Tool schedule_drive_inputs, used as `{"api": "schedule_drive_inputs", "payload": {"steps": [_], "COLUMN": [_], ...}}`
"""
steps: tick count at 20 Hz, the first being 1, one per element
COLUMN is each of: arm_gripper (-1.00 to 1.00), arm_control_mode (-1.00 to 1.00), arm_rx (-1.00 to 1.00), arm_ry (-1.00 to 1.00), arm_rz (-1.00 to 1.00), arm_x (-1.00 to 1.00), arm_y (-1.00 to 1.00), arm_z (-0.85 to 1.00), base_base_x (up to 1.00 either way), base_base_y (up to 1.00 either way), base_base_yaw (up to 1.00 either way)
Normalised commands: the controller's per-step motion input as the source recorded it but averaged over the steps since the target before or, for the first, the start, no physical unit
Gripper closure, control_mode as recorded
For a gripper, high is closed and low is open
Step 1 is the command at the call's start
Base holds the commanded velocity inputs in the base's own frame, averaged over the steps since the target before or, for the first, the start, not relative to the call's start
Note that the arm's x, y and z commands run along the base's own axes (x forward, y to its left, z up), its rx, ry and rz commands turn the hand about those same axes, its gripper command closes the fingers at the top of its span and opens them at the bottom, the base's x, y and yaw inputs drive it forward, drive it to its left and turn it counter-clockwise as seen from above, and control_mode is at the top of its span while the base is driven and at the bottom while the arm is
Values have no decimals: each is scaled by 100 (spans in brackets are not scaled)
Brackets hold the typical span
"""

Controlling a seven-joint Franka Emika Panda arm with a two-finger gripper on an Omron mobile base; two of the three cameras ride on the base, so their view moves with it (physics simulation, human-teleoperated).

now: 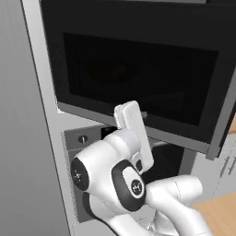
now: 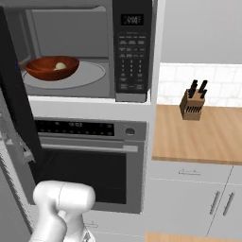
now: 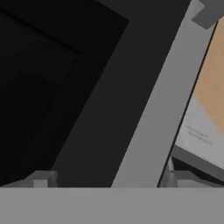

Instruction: Pick the mushroom from the sink and place it in the bowl. Then pick the bowl and place it in the microwave. Then close the microwave door and press the start button.

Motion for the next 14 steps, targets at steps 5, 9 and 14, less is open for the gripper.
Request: {"api": "schedule_drive_inputs", "payload": {"steps": [5,9,14], "arm_gripper": [-100,-100,-100], "arm_control_mode": [-100,-100,-100], "arm_rx": [10,3,5], "arm_ry": [11,24,26], "arm_rz": [25,33,34], "arm_x": [42,77,91], "arm_y": [-53,-18,-4], "arm_z": [20,11,1], "base_base_x": [0,0,0], "base_base_y": [0,0,0], "base_base_yaw": [0,0,0]}}
